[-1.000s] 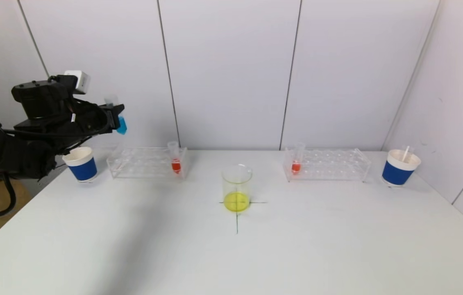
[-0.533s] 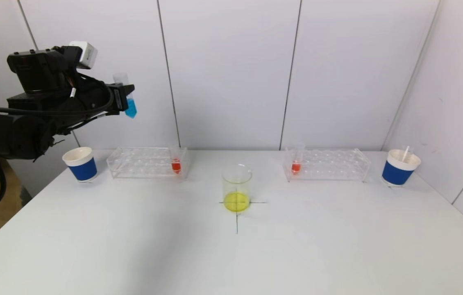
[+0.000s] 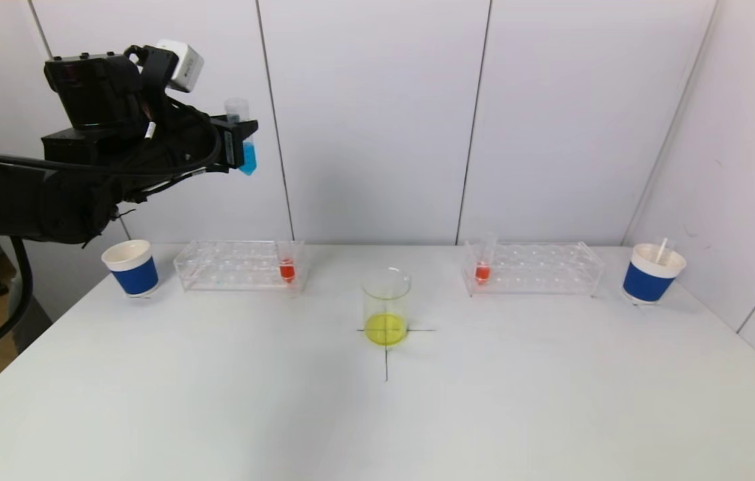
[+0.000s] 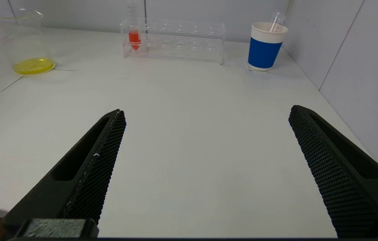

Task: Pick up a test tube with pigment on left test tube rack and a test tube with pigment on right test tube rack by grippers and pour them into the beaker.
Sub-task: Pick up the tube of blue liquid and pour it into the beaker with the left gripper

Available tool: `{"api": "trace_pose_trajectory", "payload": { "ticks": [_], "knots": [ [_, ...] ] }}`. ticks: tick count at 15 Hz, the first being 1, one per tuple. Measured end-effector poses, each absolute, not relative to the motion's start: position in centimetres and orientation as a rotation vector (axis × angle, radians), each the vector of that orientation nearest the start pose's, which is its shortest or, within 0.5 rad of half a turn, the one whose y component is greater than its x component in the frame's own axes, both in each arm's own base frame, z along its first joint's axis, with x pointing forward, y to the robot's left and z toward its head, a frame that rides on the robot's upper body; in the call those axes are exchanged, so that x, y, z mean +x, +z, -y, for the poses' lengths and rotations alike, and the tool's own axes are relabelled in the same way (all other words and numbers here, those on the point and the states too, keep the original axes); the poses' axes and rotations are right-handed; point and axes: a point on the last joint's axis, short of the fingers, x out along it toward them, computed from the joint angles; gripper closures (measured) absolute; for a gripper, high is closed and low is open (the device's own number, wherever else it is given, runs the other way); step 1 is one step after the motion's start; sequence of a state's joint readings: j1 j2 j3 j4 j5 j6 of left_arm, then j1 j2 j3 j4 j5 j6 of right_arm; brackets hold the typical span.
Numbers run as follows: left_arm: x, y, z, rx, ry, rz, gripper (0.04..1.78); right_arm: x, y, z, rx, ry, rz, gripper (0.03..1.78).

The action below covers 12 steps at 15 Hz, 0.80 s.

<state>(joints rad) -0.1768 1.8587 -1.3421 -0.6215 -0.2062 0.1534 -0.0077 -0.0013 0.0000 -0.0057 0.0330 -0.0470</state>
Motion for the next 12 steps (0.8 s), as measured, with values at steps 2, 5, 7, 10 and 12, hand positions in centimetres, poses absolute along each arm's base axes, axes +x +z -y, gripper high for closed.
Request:
{"api": "trace_pose_trajectory", "payload": {
  "ticks": [2,5,7,10,12],
  "knots": [
    [36.9,27.8,8.4,0.180,-0.408,0.147,1.38,-2.3,7.6,-0.1,-0.047,0.025,0.008,0.04],
    [37.2,27.6,10.2,0.204,-0.451,0.163,1.38,-2.3,7.6,-0.1,-0.047,0.025,0.008,0.04],
    [37.5,27.3,11.2,0.223,-0.476,0.171,1.38,-2.3,7.6,-0.1,-0.047,0.025,0.008,0.04],
    [38.2,26.5,12.7,0.278,-0.501,0.215,1.38,-2.3,7.6,-0.1,-0.047,0.025,0.008,0.04],
    [38.5,25.7,13.7,0.310,-0.521,0.216,1.38,-2.3,7.6,-0.1,-0.047,0.025,0.008,0.04]
  ]
}}
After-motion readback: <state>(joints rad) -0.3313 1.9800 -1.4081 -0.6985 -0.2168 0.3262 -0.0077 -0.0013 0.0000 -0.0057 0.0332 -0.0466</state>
